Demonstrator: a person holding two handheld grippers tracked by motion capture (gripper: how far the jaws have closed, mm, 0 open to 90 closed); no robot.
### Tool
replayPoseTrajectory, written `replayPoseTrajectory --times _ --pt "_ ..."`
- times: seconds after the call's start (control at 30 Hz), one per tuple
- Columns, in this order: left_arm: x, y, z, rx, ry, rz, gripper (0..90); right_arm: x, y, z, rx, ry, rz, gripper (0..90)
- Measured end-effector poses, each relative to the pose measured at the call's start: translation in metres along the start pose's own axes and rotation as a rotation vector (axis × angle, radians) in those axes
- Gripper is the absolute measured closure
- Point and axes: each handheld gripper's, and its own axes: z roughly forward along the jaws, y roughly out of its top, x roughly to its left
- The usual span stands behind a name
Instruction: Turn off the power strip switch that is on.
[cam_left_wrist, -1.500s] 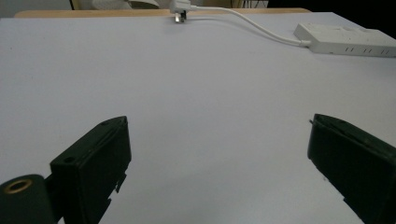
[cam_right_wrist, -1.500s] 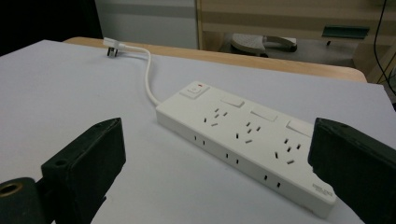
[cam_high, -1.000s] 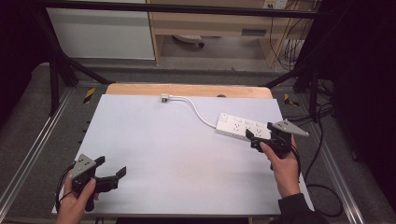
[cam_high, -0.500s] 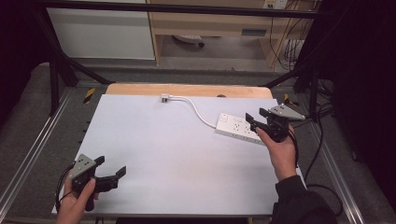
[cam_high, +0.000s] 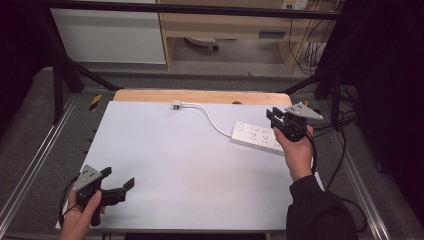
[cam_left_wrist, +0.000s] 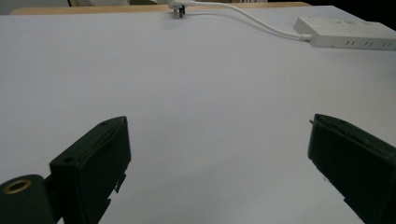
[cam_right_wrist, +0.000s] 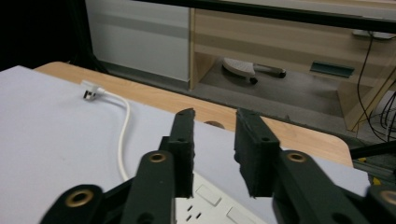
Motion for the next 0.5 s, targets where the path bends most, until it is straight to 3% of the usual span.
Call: replayPoseTrajectory --times 0.5 --pt "-0.002 -0.001 0.002 0.008 -0.008 0.006 5.7 -0.013 0.002 0.028 0.011 -0.028 -0.023 83.4"
